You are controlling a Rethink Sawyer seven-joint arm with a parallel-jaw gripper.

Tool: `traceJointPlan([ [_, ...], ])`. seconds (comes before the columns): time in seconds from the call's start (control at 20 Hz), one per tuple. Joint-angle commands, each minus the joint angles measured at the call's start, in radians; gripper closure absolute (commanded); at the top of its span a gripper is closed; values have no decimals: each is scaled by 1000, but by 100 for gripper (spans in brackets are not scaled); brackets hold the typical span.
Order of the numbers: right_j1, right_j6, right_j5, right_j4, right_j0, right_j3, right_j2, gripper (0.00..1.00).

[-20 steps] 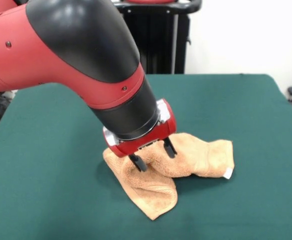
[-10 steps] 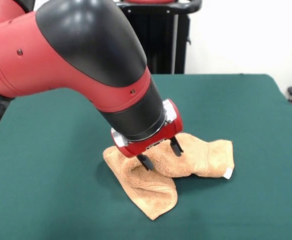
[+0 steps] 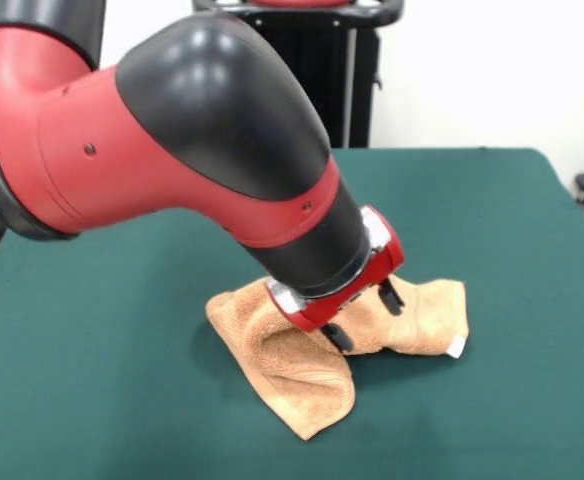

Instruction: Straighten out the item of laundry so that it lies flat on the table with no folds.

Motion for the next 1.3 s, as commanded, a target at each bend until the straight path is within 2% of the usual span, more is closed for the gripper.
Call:
traceJointPlan([
  [0.05, 63, -367, 128, 10, 5, 11, 87, 0],
  [0.4, 54, -371, 131, 1, 3, -2, 72, 0],
  [0.65, 77, -417, 229, -15, 8, -104, 73, 0],
  [1.3, 80, -420, 306, -22, -2, -163, 74, 0],
])
